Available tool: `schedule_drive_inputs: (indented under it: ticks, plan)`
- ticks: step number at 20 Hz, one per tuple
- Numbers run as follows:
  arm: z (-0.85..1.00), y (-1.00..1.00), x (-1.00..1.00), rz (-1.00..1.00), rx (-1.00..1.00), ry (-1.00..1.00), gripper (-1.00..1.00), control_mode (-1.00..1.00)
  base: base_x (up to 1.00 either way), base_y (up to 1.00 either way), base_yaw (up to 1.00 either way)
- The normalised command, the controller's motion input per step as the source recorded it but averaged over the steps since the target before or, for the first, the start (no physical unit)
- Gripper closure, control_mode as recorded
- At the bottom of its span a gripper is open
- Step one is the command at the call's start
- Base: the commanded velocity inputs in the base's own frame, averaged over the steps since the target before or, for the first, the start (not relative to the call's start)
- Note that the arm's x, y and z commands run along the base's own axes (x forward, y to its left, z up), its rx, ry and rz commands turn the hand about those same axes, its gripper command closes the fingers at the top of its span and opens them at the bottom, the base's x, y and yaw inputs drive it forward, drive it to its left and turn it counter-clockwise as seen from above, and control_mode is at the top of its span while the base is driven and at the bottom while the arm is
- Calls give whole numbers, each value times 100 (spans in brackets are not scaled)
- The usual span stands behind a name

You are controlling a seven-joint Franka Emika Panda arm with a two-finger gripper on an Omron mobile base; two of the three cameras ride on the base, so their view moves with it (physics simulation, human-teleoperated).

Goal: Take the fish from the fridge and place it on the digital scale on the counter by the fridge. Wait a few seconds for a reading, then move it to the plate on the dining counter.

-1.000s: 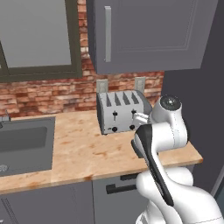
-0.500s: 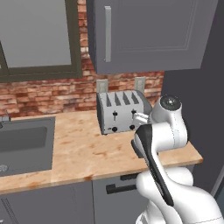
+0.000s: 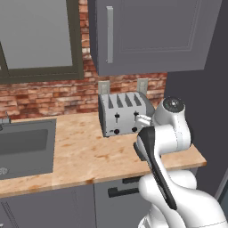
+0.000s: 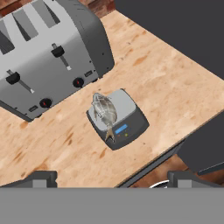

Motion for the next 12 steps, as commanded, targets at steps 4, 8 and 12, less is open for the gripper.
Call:
schedule_drive_inputs:
  ticks: [4,8,12]
  plan:
    - [-1,0,0,0,0,1,-100,-100,0,0,0]
    - [-22,-2,11,0,-6,0,-100,-100,0,0,0]
    - [-26,-11,29,0,-4,0,-100,-100,0,0,0]
